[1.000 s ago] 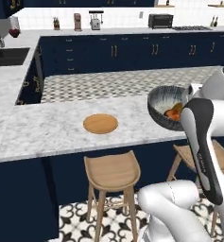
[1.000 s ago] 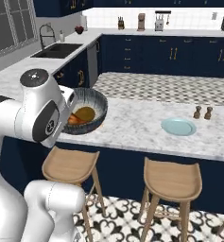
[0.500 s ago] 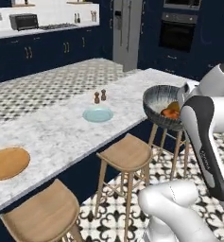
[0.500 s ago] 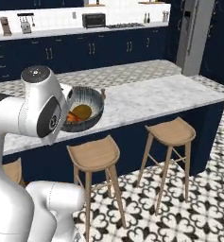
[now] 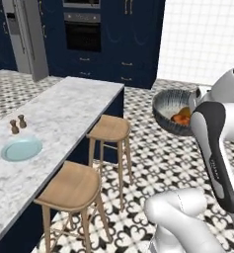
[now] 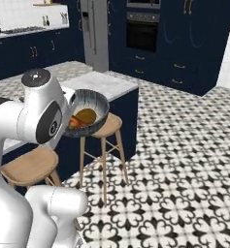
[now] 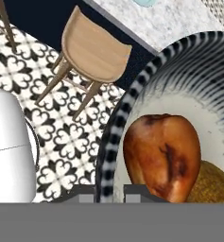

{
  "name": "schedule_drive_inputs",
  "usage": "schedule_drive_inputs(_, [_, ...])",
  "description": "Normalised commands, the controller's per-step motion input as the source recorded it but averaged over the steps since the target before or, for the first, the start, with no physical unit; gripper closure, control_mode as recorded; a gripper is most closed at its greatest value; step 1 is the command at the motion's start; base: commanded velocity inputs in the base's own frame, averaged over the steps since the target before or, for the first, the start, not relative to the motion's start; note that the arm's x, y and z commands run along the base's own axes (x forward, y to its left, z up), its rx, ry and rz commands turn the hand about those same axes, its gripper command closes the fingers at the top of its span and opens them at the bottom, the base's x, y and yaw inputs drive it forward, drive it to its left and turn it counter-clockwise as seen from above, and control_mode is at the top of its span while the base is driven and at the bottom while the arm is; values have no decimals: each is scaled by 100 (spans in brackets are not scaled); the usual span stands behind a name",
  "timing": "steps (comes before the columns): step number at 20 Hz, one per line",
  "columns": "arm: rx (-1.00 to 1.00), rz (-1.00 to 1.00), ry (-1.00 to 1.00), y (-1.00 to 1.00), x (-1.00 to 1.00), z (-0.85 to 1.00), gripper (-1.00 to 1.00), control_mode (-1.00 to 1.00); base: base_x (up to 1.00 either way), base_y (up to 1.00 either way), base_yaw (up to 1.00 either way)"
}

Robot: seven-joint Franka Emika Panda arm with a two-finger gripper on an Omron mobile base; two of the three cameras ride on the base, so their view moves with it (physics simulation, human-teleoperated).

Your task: Pick the chicken drumstick and avocado from their plates and place them in the bowl. Then put the bowl in the fridge.

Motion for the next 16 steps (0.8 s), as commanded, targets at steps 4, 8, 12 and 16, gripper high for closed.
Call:
schedule_drive_inputs(4, [0,0,0,0,0,0,100,100,100,-34,-5])
schedule_drive_inputs(8, [0,0,0,0,0,0,100,100,100,-70,-9])
schedule_drive_inputs(12, [0,0,0,0,0,0,100,100,100,-58,-12])
schedule_drive_inputs(16, [0,0,0,0,0,0,100,100,100,-49,-9])
